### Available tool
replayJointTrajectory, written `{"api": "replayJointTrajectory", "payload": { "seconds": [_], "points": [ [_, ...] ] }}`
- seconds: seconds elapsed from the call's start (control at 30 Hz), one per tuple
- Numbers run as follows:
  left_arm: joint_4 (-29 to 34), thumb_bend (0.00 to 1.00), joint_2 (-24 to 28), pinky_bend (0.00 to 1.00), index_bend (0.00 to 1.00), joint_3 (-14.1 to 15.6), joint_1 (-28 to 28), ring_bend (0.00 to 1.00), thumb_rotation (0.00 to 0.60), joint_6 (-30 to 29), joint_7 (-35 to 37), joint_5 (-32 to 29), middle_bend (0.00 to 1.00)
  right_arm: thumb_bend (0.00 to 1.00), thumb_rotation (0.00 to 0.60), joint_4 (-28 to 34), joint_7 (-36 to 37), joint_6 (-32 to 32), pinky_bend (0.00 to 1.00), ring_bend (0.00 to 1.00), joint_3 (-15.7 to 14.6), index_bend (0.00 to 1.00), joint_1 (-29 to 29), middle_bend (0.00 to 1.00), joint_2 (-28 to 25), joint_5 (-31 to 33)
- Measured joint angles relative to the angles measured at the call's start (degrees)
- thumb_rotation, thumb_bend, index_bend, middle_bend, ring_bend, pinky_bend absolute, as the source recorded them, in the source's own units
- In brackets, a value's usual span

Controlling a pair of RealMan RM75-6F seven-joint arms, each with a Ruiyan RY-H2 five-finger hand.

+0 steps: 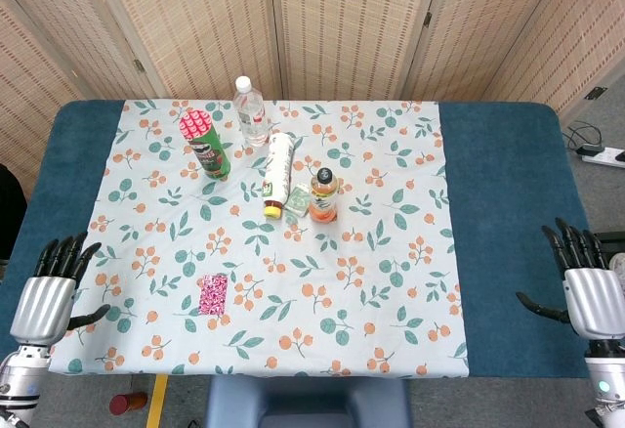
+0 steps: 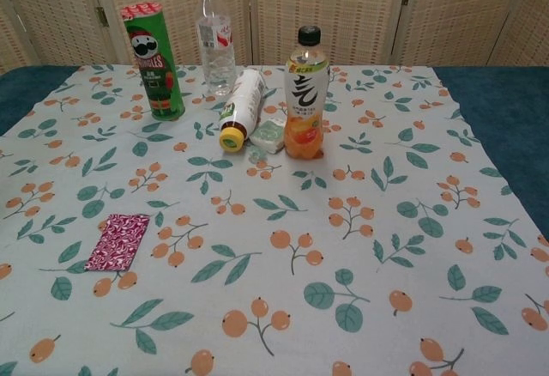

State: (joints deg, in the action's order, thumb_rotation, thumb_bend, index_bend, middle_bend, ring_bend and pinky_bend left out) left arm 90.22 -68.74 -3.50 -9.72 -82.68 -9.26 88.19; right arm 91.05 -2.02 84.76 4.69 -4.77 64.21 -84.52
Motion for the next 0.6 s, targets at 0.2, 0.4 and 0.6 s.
{"api": "replayJointTrajectory", "payload": {
  "seconds": [0.2,0.4,0.6],
  "points": [
    [-1.7,0.12,-0.7,0.00,0.14,-0.3,-4.4,0.04,0.600,4.2,1.6,2.6,0.07,0.20,0.447,0.1,0.1,0.2,0.00,0.00,0.0,0.00,0.2,0.00,-0.2,0.0],
    [-2.4,0.12,-1.6,0.00,0.14,-0.5,-8.6,0.03,0.600,10.2,1.1,3.0,0.07,0.19,0.447,0.3,0.2,0.5,0.00,0.00,0.1,0.00,0.4,0.00,-0.3,0.1],
    [-4.6,0.11,-4.4,0.00,0.13,-0.6,-13.0,0.02,0.600,15.6,1.3,3.0,0.07,0.19,0.446,0.1,0.2,0.0,0.00,0.00,0.0,0.00,0.3,0.00,0.0,0.4]
  ]
}}
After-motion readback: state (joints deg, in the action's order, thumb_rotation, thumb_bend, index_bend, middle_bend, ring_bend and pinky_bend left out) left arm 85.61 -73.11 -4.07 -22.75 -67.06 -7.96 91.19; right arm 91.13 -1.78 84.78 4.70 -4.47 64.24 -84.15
